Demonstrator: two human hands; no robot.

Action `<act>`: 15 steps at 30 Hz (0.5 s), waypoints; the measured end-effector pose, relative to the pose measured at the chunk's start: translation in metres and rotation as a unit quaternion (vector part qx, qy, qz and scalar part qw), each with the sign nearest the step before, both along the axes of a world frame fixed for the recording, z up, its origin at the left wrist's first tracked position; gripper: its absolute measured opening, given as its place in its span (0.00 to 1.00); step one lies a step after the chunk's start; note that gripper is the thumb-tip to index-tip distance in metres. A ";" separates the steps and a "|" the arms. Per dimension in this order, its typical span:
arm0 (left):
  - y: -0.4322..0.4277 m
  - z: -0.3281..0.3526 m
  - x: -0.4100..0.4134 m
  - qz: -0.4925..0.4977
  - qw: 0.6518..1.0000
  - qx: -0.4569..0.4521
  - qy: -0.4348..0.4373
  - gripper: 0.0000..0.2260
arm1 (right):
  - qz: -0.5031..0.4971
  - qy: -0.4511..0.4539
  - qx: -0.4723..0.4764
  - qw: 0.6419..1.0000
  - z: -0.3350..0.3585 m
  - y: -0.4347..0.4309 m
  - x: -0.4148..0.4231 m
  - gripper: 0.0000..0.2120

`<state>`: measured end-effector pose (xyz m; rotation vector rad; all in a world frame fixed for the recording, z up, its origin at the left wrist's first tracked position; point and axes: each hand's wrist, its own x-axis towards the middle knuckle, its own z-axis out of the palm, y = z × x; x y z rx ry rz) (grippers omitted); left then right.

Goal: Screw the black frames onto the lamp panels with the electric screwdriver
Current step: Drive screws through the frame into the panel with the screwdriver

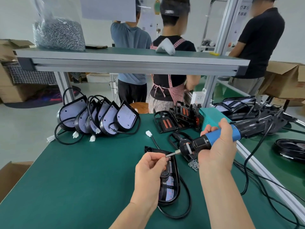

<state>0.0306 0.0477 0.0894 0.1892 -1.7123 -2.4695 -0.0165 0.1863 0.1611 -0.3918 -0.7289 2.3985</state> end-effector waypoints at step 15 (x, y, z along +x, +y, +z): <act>-0.013 -0.001 0.003 -0.009 0.998 0.057 -0.038 0.07 | 0.028 0.042 0.076 0.996 0.001 -0.018 0.001 0.07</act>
